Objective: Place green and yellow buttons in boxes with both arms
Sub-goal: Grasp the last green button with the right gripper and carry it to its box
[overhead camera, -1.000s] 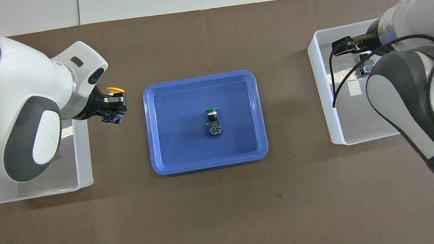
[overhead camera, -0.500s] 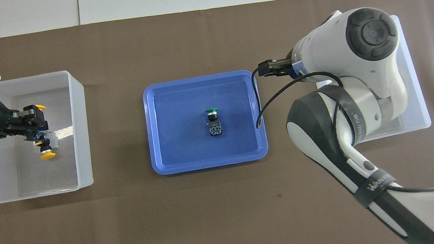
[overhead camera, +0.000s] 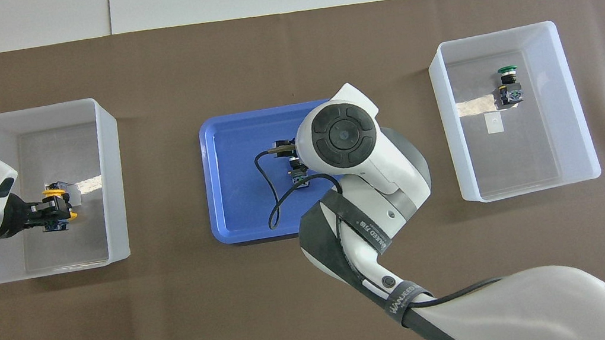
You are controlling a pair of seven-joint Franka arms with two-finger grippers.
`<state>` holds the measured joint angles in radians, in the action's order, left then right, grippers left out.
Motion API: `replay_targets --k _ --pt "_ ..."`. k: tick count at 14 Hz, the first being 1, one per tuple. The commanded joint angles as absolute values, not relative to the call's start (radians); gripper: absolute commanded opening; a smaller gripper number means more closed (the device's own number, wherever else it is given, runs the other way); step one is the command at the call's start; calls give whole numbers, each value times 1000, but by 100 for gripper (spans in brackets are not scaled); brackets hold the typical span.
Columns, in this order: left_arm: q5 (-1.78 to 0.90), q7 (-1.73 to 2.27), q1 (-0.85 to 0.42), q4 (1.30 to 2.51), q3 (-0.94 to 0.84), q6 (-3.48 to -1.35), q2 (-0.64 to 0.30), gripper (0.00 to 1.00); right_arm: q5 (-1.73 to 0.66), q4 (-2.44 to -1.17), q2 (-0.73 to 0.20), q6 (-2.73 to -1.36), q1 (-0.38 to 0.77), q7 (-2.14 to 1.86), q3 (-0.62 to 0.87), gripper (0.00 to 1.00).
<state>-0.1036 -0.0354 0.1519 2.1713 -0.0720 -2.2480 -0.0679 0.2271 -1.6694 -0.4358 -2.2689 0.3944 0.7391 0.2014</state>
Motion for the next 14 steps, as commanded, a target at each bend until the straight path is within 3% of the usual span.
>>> replay_targets --k 1,2,3,4,5,8,10,13,14 --pt "-121 -48 143 2256 -75 -2310 -31 0 369 -1632 -508 -2340 411 810 202 100" --pt "-121 -48 140 2266 -75 -2330 -40 0 382 -1635 -514 -2353 416 830 202 100" --pt "-121 -49 138 2267 -75 -2336 -43 30 383 -1634 -521 -2356 423 833 201 100" --pt "-120 -49 137 2266 -75 -2341 -44 68 385 -1634 -528 -2358 426 836 201 100" --pt "-121 -48 137 2261 -75 -2342 -46 100 390 -1634 -538 -2368 429 842 201 100" --pt "-120 -48 138 2177 -75 -2310 -66 100 440 -1647 -558 -2393 457 900 201 98" --pt "-111 -48 138 2059 -75 -2213 -66 100 471 -1689 -558 -2399 459 904 201 57" --pt "-59 -49 133 1895 -86 -2022 -61 100 472 -1704 -552 -2396 459 904 201 8" --pt "-19 -49 100 1875 -86 -1972 -51 100 472 -1704 -552 -2392 459 904 201 0"
